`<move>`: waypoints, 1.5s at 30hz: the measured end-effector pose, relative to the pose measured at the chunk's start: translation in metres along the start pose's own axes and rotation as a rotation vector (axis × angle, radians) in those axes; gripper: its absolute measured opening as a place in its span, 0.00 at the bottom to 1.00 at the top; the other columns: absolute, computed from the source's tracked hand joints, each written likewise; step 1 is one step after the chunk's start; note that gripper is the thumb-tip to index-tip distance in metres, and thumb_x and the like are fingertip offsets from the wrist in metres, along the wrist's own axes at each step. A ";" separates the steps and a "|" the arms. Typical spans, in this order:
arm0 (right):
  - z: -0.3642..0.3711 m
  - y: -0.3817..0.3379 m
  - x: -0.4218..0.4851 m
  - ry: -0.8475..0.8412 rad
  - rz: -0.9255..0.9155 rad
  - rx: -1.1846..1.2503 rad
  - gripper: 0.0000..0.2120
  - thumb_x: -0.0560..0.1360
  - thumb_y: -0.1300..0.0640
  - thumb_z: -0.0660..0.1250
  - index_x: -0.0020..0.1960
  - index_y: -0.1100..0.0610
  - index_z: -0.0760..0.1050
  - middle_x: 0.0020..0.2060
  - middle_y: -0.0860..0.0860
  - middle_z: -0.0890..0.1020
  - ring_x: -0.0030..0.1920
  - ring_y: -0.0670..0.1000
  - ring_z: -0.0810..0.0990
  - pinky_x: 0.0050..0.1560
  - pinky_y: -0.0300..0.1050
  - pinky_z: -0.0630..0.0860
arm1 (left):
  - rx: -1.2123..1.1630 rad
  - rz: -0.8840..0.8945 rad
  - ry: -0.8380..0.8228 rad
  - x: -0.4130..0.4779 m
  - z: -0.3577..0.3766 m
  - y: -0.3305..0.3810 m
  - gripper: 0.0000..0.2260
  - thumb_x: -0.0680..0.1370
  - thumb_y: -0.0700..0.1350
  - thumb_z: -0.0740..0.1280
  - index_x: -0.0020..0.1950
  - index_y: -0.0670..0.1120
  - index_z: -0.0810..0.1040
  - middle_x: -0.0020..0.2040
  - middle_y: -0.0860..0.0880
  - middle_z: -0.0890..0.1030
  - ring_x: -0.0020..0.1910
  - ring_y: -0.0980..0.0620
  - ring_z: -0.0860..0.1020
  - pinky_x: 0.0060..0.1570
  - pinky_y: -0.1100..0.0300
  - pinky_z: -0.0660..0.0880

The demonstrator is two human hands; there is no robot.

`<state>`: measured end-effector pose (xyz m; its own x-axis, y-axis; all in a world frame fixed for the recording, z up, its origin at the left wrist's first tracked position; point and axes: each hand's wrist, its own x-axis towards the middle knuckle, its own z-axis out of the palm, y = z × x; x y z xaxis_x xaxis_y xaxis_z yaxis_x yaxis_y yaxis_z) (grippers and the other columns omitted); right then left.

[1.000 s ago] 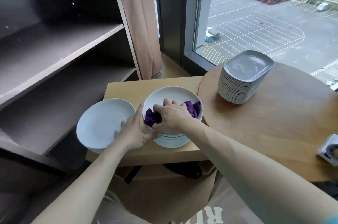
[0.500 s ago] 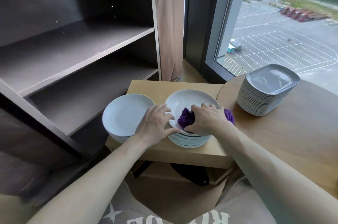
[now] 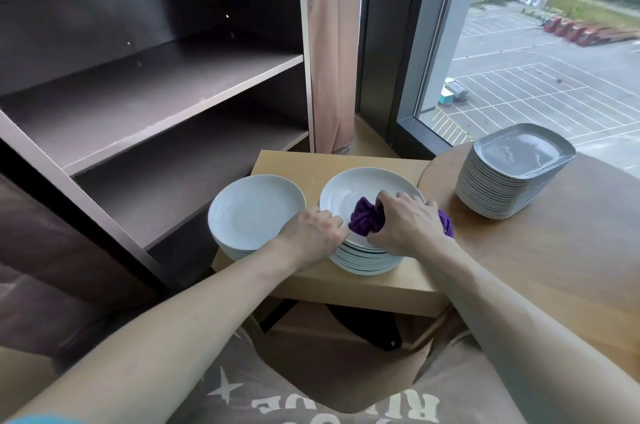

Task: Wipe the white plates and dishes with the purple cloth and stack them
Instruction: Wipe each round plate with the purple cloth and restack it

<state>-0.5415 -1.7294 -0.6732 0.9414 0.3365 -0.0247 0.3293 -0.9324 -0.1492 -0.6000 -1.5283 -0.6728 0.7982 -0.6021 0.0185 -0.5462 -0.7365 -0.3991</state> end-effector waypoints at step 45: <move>0.013 0.024 -0.029 0.168 0.212 0.381 0.24 0.64 0.35 0.67 0.57 0.41 0.69 0.47 0.45 0.74 0.49 0.53 0.72 0.52 0.52 0.64 | 0.203 -0.173 0.096 -0.075 -0.025 -0.053 0.11 0.64 0.34 0.53 0.33 0.44 0.74 0.28 0.46 0.71 0.25 0.46 0.68 0.33 0.56 0.61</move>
<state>-0.5615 -1.7593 -0.6886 0.9942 0.0882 0.0624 0.1077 -0.8528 -0.5111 -0.6369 -1.4518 -0.6297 0.8422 -0.5066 0.1847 -0.3344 -0.7594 -0.5581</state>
